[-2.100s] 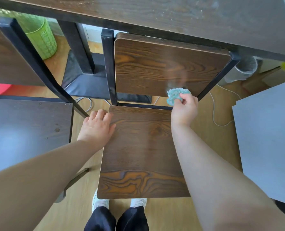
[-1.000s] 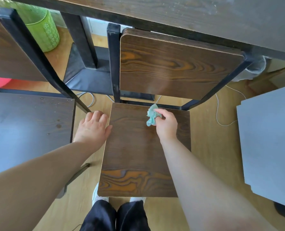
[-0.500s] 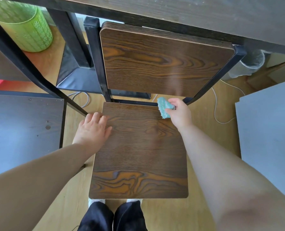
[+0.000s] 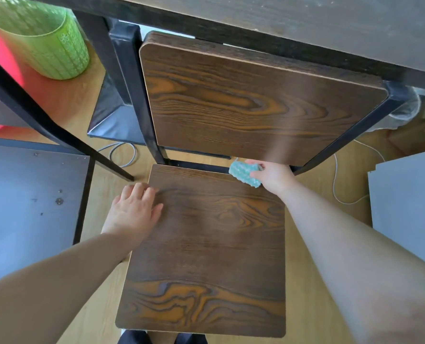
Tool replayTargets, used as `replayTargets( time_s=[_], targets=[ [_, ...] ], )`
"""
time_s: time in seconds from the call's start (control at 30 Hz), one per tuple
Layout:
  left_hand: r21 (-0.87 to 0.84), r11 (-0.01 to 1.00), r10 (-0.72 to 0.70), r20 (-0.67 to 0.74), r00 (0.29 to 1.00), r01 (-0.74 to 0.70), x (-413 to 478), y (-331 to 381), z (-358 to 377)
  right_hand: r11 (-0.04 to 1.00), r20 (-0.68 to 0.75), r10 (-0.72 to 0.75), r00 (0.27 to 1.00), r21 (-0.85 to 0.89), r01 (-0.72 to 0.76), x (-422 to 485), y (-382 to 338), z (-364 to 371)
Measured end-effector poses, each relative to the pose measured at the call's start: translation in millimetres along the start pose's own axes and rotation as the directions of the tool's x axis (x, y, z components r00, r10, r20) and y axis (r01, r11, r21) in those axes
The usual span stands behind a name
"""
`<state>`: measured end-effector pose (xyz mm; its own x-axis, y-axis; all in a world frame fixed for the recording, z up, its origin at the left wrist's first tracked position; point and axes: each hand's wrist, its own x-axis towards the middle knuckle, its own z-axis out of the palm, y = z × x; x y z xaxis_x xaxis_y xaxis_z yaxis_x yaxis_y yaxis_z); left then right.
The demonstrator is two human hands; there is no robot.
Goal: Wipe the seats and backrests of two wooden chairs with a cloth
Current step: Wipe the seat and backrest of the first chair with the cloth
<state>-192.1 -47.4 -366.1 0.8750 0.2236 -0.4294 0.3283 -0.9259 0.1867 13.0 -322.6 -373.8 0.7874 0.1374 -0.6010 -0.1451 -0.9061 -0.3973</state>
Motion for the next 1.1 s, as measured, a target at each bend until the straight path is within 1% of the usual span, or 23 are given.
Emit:
replayTargets(
  time_s=[0.1,0.17,0.23,0.33,0.4,0.5,0.6,0.63,0.67,0.73,0.83,0.87,0.97,1.0,1.03,1.1],
  targets=[
    [-0.002,1.0,-0.011,-0.022,1.0,0.011,10,8,0,0.978,-0.048,0.033,0.998,-0.203,-0.042,10,-3,3],
    [-0.003,1.0,-0.013,-0.036,0.999,0.013,16,14,-2,0.963,-0.043,0.058,0.997,-0.26,-0.067,13,-6,5],
    [0.003,1.0,-0.016,-0.04,0.999,0.016,21,20,-3,0.96,-0.029,0.06,0.998,-0.271,-0.066,13,-9,5],
    [0.017,1.0,-0.005,-0.046,0.999,0.006,26,29,-5,0.973,0.019,0.04,0.999,-0.23,-0.035,15,-10,6],
    [0.015,1.0,0.008,-0.049,0.999,-0.007,30,33,-5,0.977,0.036,0.065,0.997,-0.208,-0.056,18,-11,7],
    [0.03,0.999,0.026,-0.052,0.998,-0.025,35,38,-5,0.987,0.05,0.13,0.99,-0.107,-0.124,27,-11,11],
    [0.024,0.999,0.042,-0.065,0.997,-0.041,41,42,-3,0.961,0.036,0.268,0.963,0.054,-0.27,35,-11,15],
    [0.025,0.999,0.05,-0.068,0.996,-0.048,43,44,-1,0.955,0.063,0.29,0.955,0.053,-0.293,35,-11,14],
    [0.026,0.998,0.058,-0.069,0.996,-0.056,45,46,-1,0.963,0.095,0.265,0.959,0.02,-0.268,38,-11,13],
    [0.024,0.997,0.073,-0.069,0.995,-0.072,50,51,1,0.981,0.223,0.174,0.959,-0.119,-0.15,42,-13,9],
    [0.02,0.996,0.091,-0.067,0.994,-0.09,57,58,1,0.982,0.316,0.142,0.938,-0.161,-0.095,48,-14,8],
    [0.019,0.995,0.095,-0.072,0.993,-0.094,59,60,1,0.98,0.32,0.136,0.938,-0.185,-0.079,49,-12,9],
    [0.01,0.995,0.103,-0.085,0.991,-0.103,65,64,0,0.978,0.239,0.173,0.955,-0.154,-0.139,43,-10,12],
    [0.009,0.994,0.108,-0.085,0.991,-0.107,67,65,0,0.979,0.226,0.159,0.961,-0.159,-0.125,42,-9,14],
    [0.004,0.994,0.111,-0.083,0.99,-0.111,69,66,0,0.979,0.233,0.126,0.964,-0.189,-0.082,41,-11,15],
    [-0.006,0.993,0.114,-0.081,0.99,-0.115,72,69,2,0.981,0.248,0.07,0.966,-0.191,-0.022,40,-16,17]
  ],
)
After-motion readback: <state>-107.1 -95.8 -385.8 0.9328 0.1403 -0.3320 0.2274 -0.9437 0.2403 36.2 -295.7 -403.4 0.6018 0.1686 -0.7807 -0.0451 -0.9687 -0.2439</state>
